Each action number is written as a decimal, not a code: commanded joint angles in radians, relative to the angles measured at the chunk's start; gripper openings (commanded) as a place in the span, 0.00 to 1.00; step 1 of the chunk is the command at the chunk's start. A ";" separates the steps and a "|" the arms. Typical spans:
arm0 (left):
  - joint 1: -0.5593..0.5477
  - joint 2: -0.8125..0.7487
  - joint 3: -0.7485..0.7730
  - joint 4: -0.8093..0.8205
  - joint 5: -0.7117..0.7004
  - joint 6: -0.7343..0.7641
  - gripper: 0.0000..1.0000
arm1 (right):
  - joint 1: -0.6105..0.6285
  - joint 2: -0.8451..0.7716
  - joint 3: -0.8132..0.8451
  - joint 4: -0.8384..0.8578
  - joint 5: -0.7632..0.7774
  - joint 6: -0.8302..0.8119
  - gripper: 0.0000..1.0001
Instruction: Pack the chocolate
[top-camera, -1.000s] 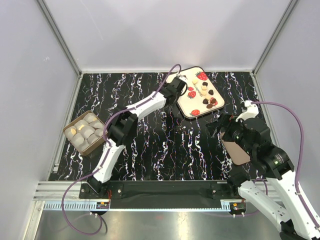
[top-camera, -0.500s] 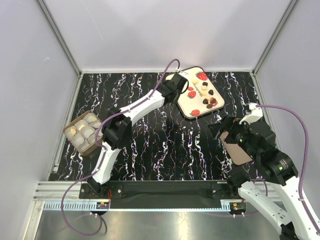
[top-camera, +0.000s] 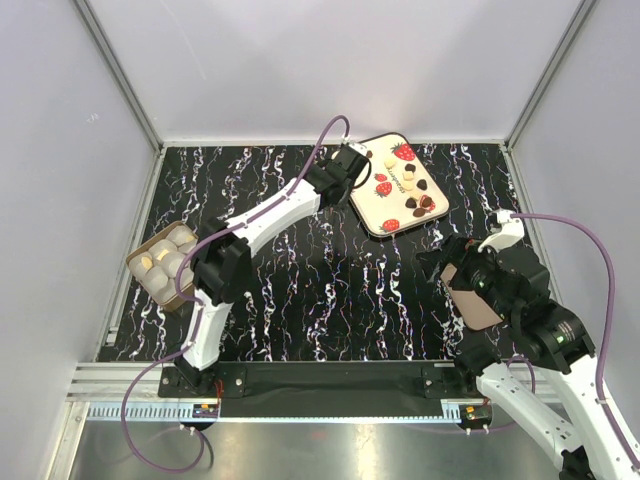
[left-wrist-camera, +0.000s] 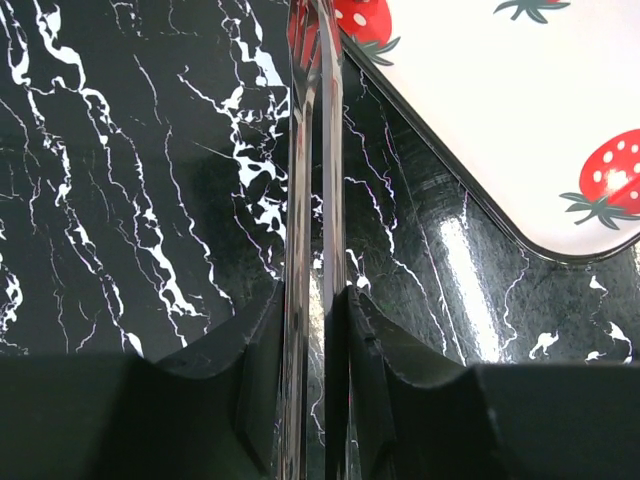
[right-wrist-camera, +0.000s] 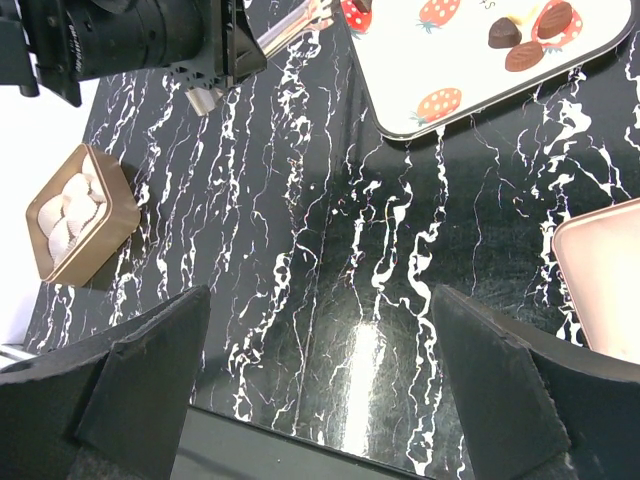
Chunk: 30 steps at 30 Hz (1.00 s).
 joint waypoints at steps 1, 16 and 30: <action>0.003 -0.065 0.011 0.009 -0.027 -0.007 0.33 | 0.007 -0.007 -0.007 0.033 0.008 0.004 1.00; -0.011 -0.018 0.111 0.031 -0.048 0.036 0.43 | 0.009 -0.002 -0.002 0.026 0.034 -0.017 1.00; -0.026 0.151 0.194 0.060 -0.071 0.102 0.46 | 0.007 0.000 -0.001 0.023 0.040 -0.014 1.00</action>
